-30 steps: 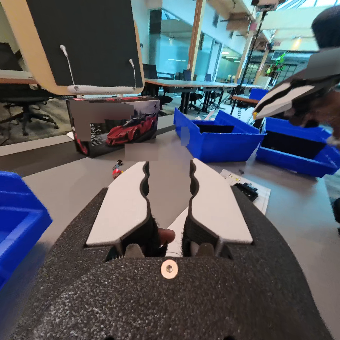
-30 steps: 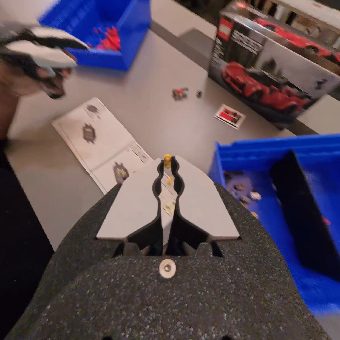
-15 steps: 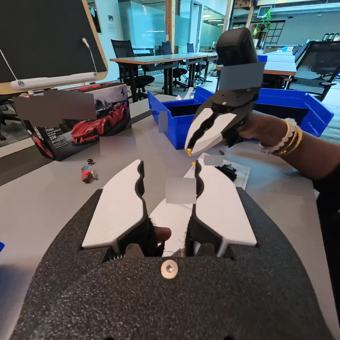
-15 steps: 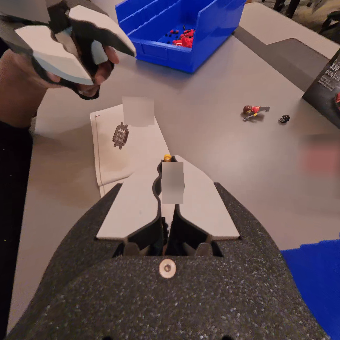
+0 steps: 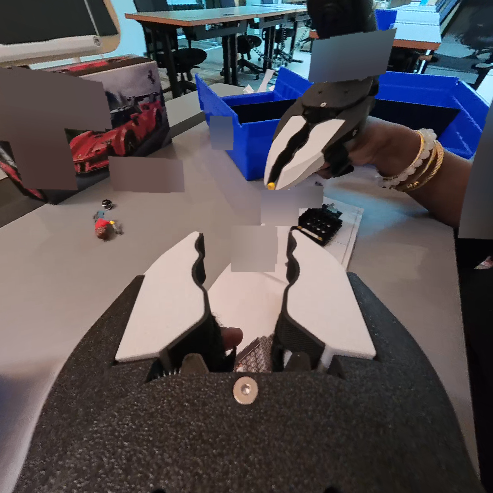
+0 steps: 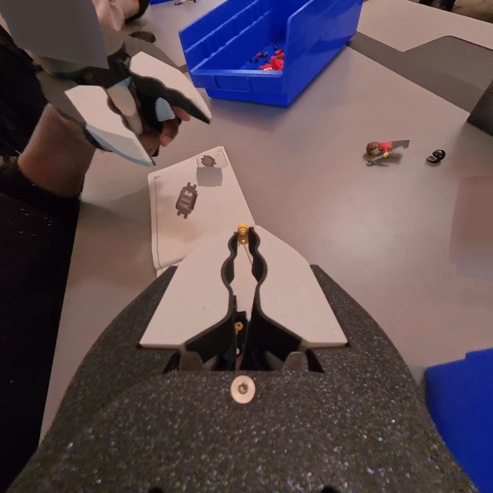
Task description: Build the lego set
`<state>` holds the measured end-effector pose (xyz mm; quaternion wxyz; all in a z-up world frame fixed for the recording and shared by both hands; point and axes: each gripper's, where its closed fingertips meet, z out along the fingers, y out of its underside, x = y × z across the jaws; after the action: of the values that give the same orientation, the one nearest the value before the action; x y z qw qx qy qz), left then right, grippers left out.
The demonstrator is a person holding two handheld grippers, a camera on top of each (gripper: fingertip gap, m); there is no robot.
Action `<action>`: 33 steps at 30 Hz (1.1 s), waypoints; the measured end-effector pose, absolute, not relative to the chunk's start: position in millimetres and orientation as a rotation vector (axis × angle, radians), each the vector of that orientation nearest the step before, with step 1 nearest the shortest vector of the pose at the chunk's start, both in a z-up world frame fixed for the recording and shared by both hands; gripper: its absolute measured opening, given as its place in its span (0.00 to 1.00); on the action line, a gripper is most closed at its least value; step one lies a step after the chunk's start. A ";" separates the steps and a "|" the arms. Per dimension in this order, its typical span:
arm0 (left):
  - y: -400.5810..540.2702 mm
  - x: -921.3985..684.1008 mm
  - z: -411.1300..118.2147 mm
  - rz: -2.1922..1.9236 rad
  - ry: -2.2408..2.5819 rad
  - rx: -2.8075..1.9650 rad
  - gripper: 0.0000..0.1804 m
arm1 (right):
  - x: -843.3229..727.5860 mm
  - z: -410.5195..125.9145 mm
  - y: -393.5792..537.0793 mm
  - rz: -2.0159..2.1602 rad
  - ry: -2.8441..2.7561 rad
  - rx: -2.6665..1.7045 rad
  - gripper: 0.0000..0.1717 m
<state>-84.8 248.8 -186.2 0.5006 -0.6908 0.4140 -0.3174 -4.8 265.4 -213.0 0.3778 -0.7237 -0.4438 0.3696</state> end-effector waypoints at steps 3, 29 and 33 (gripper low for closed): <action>239.2 -75.0 -191.3 -0.784 1.069 -1.684 0.30 | -0.3 -214.3 260.2 0.922 -1.161 -1.878 0.05; 207.3 -26.2 -171.6 -1.176 1.029 -1.558 0.12 | -45.0 -158.6 209.7 1.700 -0.999 -1.523 0.04; 207.9 -25.0 -175.8 -1.195 1.042 -1.560 0.11 | -48.1 -167.2 209.4 1.663 -1.027 -1.558 0.04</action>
<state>-25.0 207.9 -175.8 0.4428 -0.6289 0.4199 -0.4818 -48.1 209.4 -167.2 0.3154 -0.5915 -0.3897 0.6315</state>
